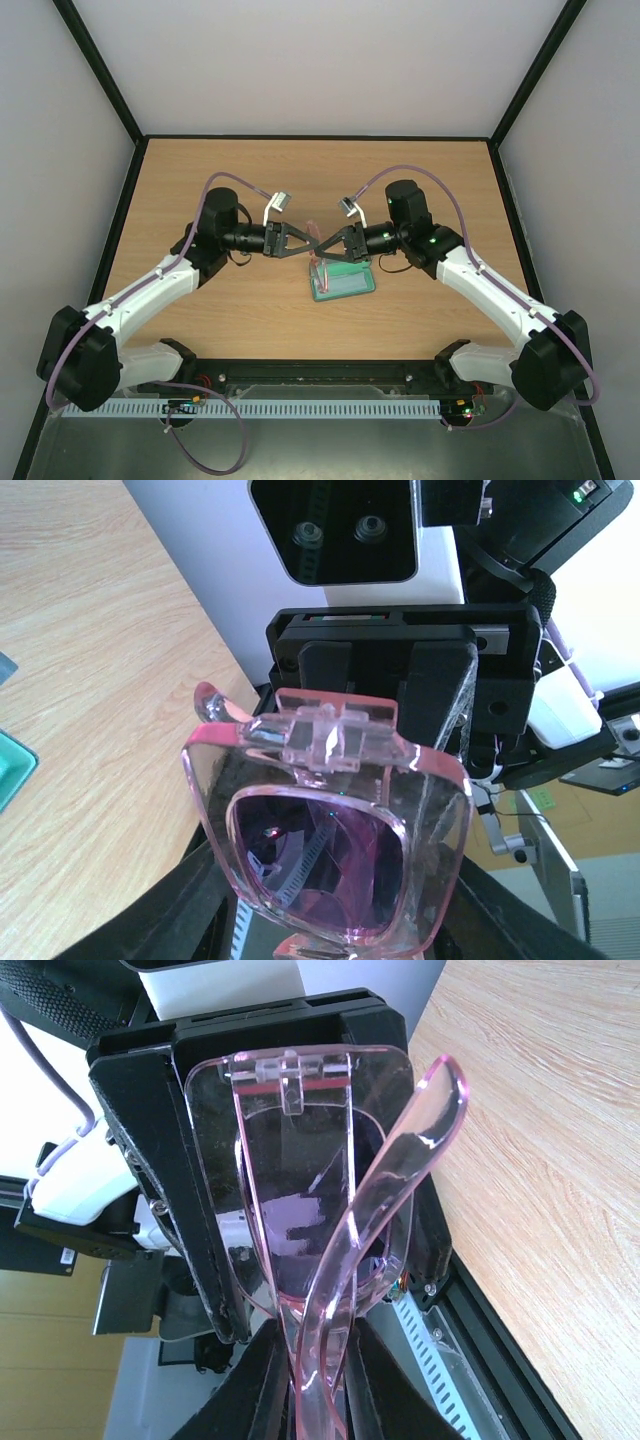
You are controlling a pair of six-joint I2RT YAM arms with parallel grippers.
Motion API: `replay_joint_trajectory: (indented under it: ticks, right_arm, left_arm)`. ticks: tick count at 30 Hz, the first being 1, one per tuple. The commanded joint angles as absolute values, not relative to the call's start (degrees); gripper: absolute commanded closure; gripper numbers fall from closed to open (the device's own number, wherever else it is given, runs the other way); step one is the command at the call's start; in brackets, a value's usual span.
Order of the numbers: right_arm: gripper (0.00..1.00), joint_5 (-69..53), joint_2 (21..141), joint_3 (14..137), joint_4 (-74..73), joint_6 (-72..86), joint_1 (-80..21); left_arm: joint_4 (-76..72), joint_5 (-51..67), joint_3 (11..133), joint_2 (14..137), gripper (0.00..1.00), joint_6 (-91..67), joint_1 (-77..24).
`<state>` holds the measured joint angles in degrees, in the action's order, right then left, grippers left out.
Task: Organize the sunglasses
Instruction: Adjust the sunglasses.
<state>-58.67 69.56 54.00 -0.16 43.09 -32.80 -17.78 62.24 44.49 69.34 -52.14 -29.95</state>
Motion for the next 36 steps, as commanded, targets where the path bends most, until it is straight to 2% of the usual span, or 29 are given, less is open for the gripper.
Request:
replay_joint_trajectory:
  ticks: [1, 6, 11, 20, 25, 29, 33, 36]
  right_arm:
    - [0.99, -58.3, 69.3, 56.3, -0.2, 42.6, -33.3]
    - [0.99, -55.7, 69.3, 56.3, -1.5, 42.0, -33.3]
    - [0.99, -52.8, 69.1, 56.6, -4.0, 40.6, -33.3]
    - [0.99, -45.2, 68.5, 57.8, -14.4, 35.3, -31.1]
    - [0.99, -39.9, 68.0, 58.6, -20.2, 32.6, -28.2]
    - [0.99, -34.9, 67.3, 57.8, -22.3, 32.5, -26.5]
    - [0.99, -31.1, 66.2, 56.7, -23.1, 33.1, -25.4]
    - [0.99, -27.9, 65.3, 56.3, -24.4, 33.4, -24.6]
  left_arm:
    - [-19.0, 62.4, 44.2, 70.2, 0.47, -52.4, -30.3]
    - [-18.7, 61.6, 44.5, 69.8, 0.28, -52.3, -30.2]
    - [-17.4, 61.2, 45.0, 69.4, 0.21, -51.6, -29.6]
    - [-8.7, 58.4, 45.5, 65.7, 0.16, -47.8, -24.3]
    - [-4.4, 55.0, 44.0, 66.5, 0.15, -44.3, -20.5]
    - [-1.8, 49.7, 43.3, 71.7, 0.16, -40.7, -19.7]
    - [-5.0, 46.9, 42.6, 78.6, 0.22, -40.2, -19.7]
    - [-7.5, 45.5, 43.0, 84.2, 0.34, -40.6, -19.8]
